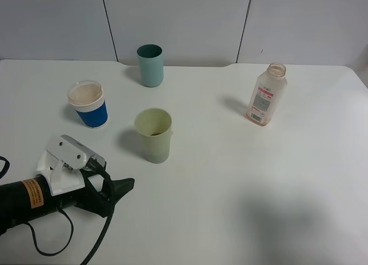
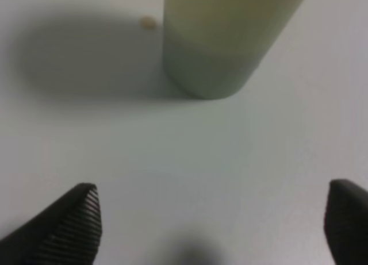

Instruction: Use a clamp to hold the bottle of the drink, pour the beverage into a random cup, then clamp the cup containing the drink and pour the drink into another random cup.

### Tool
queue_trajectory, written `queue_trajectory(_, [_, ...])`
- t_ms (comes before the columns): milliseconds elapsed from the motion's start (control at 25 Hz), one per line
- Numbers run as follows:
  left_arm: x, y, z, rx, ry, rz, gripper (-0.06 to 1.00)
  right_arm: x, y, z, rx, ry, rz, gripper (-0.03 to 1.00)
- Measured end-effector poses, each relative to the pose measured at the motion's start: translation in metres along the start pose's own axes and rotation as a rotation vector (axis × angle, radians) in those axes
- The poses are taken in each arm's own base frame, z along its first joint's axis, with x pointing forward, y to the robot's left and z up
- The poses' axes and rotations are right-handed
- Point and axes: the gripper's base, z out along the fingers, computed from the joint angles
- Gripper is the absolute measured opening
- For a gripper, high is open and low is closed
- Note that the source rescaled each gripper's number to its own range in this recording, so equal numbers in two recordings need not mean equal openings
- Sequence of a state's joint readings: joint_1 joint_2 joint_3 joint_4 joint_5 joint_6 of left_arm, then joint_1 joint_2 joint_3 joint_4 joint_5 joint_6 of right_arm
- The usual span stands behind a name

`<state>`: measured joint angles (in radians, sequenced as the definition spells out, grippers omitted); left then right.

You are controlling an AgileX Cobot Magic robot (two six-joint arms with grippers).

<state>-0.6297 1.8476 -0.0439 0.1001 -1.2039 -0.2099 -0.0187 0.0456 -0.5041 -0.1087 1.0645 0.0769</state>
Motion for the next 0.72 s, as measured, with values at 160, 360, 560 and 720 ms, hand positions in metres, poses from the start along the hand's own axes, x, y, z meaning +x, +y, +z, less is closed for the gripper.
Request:
queue_trajectory(160, [-0.001,0.0,0.0,0.0,-0.006,0.011,0.76,0.0,0.0,0.0,0.0,0.0,0.0,0.93])
queue_trajectory(360, [-0.003,0.0,0.003,0.001,-0.018,0.015,0.76,0.0,0.0,0.0,0.0,0.0,0.0,0.93])
queue_trajectory(560, [-0.012,-0.001,0.013,0.009,-0.061,0.019,0.76,0.0,0.0,0.0,0.0,0.0,0.0,0.93])
queue_trajectory(720, [-0.017,-0.001,0.017,0.011,-0.082,0.025,0.76,0.0,0.0,0.0,0.0,0.0,0.0,0.93])
